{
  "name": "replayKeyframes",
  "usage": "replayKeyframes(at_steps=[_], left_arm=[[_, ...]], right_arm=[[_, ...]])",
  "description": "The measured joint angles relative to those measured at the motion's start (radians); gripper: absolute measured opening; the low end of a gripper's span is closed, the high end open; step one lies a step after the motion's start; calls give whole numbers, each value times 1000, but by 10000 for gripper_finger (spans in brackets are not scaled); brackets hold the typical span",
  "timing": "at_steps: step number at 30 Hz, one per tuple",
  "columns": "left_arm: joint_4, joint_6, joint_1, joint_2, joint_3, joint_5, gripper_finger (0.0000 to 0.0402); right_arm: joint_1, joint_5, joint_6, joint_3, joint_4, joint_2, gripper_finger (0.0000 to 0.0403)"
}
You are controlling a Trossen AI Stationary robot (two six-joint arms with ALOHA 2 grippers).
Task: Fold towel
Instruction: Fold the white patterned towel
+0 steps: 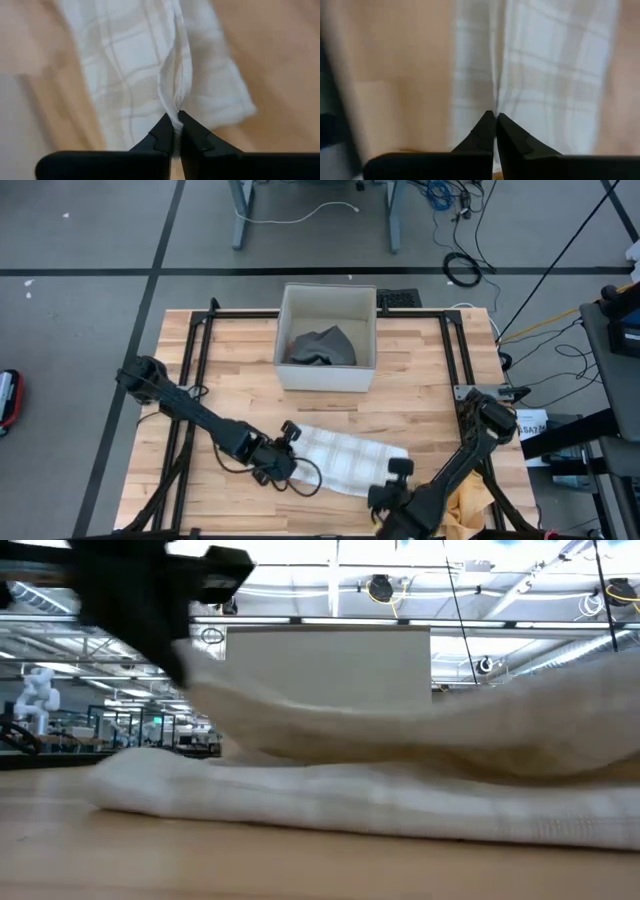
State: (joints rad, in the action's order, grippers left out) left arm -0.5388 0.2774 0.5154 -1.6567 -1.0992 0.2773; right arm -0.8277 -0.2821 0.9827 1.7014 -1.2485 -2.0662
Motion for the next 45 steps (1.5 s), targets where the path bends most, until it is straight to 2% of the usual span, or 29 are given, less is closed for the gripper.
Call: replayKeyframes(at_steps=[4,8,15,22,27,30,34,39,42,45], left_arm=[[-15,-9,27,-20,0,-87,23],[-10,-11,33,-51,0,-88,23],[18,-31,33,-101,0,-100,23],[39,-39,28,-125,0,-167,23],[39,-26,28,-147,0,-224,27],[40,-26,32,-147,0,-243,46],[41,-37,43,-147,0,-243,92],[40,-86,58,-147,0,-243,154],[39,-137,66,-147,0,-243,183],[39,-167,74,-147,0,-243,203]], right_arm=[[-3,63,-78,-1,97,-19,0],[4,94,-110,-3,92,-58,0],[3,105,-116,-2,120,-64,11],[2,108,-153,-9,189,-65,27],[2,109,-157,-9,193,-65,57],[-3,140,-157,-9,193,-62,89],[-16,145,-146,-9,204,-56,130],[-27,5,-125,-10,234,-56,156],[-24,-106,-89,-10,225,-56,156],[-15,-153,-81,-10,225,-56,150]])
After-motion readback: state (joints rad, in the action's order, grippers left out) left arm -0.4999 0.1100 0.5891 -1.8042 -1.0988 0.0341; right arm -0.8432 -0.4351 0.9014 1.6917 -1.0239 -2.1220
